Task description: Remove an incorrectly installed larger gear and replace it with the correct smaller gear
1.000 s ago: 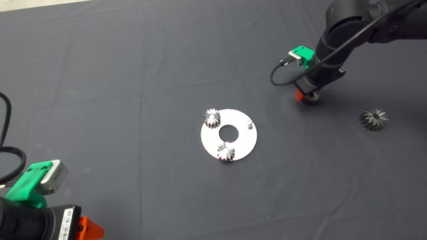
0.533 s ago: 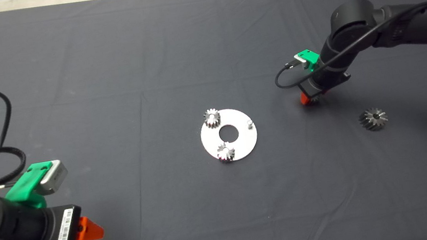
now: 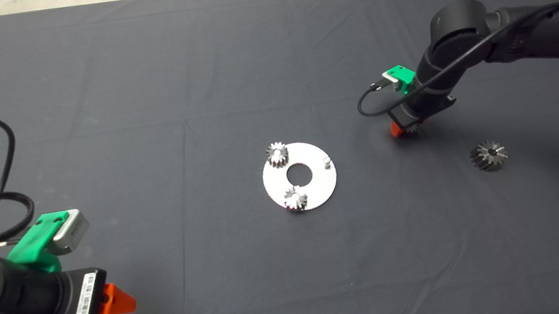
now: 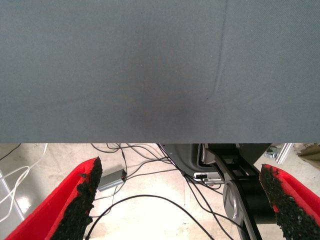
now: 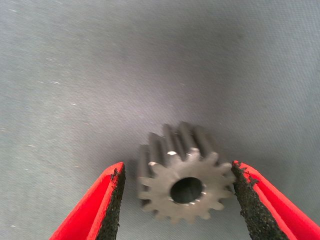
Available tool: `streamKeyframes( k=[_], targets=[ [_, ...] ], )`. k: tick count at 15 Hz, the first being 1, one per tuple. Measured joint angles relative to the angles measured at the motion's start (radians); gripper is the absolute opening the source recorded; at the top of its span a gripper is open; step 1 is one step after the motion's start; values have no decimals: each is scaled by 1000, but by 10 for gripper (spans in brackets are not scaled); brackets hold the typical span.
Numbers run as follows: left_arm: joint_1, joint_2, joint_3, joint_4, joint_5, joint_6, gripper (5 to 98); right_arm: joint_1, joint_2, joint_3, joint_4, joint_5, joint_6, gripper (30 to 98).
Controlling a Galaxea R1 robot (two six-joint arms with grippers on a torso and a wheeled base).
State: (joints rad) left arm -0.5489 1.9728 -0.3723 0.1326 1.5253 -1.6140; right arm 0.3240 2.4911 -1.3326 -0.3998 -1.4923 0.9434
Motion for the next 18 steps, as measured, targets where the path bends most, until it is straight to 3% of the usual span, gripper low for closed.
streamKeyframes(
  k=[6,18],
  targets=[
    [0,0,0,0,0,0,794,-11,13,-1,-20,2,0,466],
    [0,0,0,0,0,0,794,-11,13,0,-22,-3,1,418]
  ],
)
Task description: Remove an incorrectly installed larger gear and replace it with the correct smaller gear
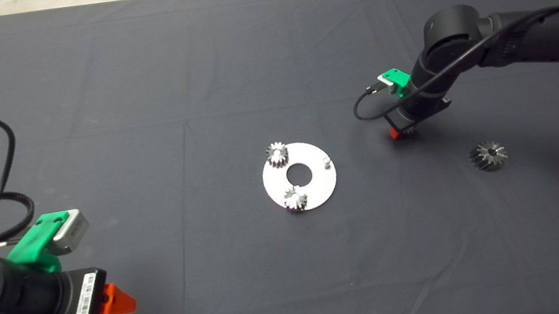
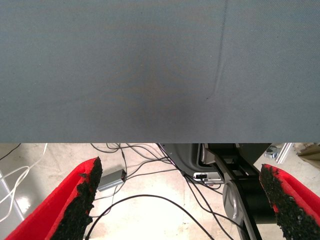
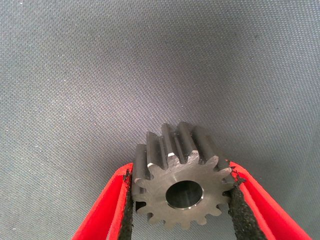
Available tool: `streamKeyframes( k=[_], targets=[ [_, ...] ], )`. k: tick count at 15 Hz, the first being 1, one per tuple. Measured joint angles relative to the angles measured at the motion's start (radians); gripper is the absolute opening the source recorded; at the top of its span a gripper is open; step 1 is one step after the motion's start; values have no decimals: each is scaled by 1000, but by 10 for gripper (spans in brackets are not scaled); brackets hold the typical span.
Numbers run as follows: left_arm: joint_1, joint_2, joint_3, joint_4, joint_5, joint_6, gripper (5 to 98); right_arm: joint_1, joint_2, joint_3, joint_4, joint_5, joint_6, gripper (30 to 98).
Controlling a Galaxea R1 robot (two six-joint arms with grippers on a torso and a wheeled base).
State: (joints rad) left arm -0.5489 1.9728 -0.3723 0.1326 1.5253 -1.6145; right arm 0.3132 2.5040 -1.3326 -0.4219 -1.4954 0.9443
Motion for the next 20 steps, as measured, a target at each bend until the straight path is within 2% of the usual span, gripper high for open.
streamKeyframes(
  k=[5,7,9,12,15,18,20],
  targets=[
    [0,0,0,0,0,0,794,15,-2,47,4,-11,27,400],
    [0,0,0,0,0,0,794,95,-3,80,32,-29,48,392],
    [0,0,4,0,0,0,794,194,-6,109,80,-28,63,381],
    [0,0,9,0,0,0,794,271,-14,158,154,-29,75,374],
    [1,0,9,0,0,-1,794,303,-28,182,212,-33,76,367],
    [6,0,10,0,1,-1,794,305,-28,185,278,-31,76,364],
    [8,0,10,0,0,0,794,307,-28,190,326,-2,77,364]
  ],
)
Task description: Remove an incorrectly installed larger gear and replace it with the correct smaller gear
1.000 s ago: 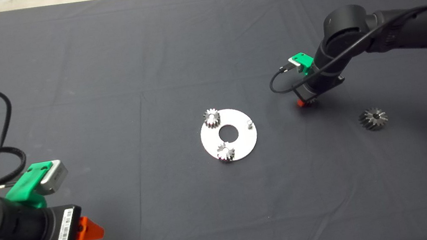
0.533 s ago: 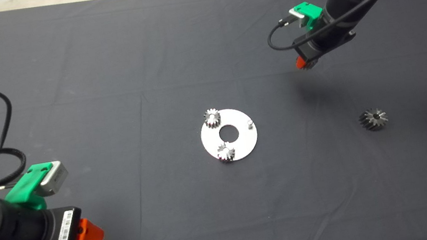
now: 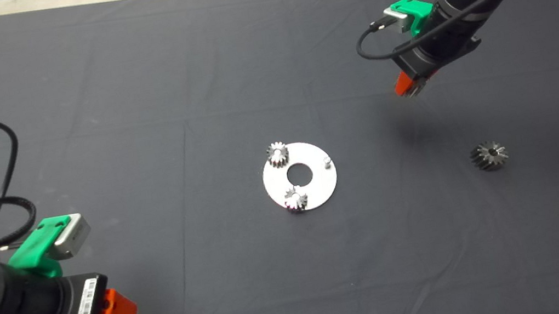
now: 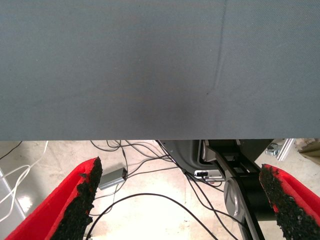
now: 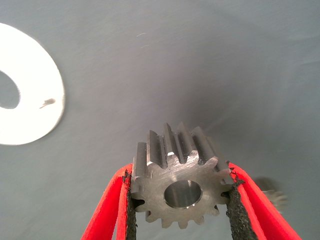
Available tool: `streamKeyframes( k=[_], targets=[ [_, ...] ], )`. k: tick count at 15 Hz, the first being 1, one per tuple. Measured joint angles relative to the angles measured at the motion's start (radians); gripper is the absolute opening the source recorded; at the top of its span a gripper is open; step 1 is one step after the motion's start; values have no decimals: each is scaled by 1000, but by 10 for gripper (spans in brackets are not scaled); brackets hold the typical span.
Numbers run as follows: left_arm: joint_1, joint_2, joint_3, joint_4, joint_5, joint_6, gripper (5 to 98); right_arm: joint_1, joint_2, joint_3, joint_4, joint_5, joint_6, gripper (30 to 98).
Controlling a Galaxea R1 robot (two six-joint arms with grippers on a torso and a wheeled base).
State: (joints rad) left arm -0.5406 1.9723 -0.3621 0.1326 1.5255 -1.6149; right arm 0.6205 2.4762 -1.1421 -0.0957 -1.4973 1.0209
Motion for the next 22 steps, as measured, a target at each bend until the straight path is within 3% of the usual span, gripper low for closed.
streamKeyframes(
  k=[2,4,7,9,12,15,22],
  targets=[
    [0,-2,2,0,0,0,794,9,0,14,44,47,0,364],
    [2,-17,11,0,0,1,794,12,11,17,77,75,0,360],
    [3,-26,40,0,0,3,794,12,71,-28,121,85,1,359],
    [3,-33,49,0,0,4,794,12,123,-78,121,73,1,359],
    [3,-34,51,0,0,4,794,10,202,-118,121,23,1,359],
    [3,-36,53,0,0,5,794,1,259,-147,122,15,1,359],
    [3,-36,55,1,0,5,794,-130,287,-194,99,-36,1,358]
  ],
)
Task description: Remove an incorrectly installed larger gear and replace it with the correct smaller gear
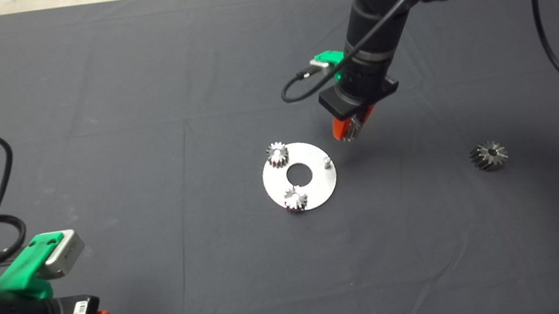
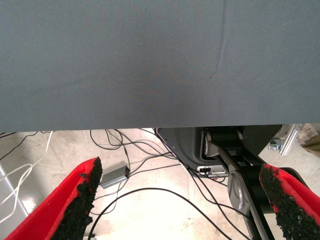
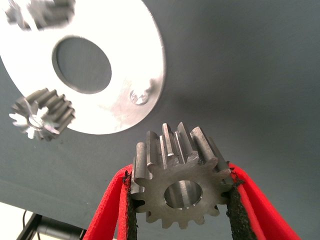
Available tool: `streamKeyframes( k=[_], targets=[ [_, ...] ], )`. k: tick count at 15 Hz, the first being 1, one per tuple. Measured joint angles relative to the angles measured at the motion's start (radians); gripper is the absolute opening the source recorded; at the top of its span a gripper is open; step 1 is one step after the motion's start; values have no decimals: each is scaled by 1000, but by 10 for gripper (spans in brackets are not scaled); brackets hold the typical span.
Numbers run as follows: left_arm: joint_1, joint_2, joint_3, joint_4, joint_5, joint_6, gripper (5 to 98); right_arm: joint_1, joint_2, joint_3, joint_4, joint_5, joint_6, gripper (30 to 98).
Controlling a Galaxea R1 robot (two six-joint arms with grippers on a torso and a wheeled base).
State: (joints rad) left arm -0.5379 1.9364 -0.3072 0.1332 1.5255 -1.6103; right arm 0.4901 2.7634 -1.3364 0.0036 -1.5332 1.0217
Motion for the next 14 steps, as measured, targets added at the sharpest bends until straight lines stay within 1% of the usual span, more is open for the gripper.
streamKeyframes(
  k=[1,2,4,8,10,11,12,14],
  targets=[
    [0,0,0,0,0,0,794,-17,7,0,-2,2,0,358],
    [0,0,0,1,0,0,794,-20,10,0,-4,3,0,358],
    [0,0,0,2,0,0,794,-14,11,2,-14,6,0,358],
    [0,0,0,3,0,0,794,-14,11,2,-33,3,0,357],
    [0,0,0,3,0,0,794,-14,11,8,-56,4,0,358],
    [0,0,0,5,0,0,794,-16,10,16,-93,3,7,358],
    [0,0,0,9,0,0,794,-19,5,36,-148,3,27,358],
    [0,0,0,13,0,-1,794,-28,-2,109,-241,-1,77,358]
  ],
)
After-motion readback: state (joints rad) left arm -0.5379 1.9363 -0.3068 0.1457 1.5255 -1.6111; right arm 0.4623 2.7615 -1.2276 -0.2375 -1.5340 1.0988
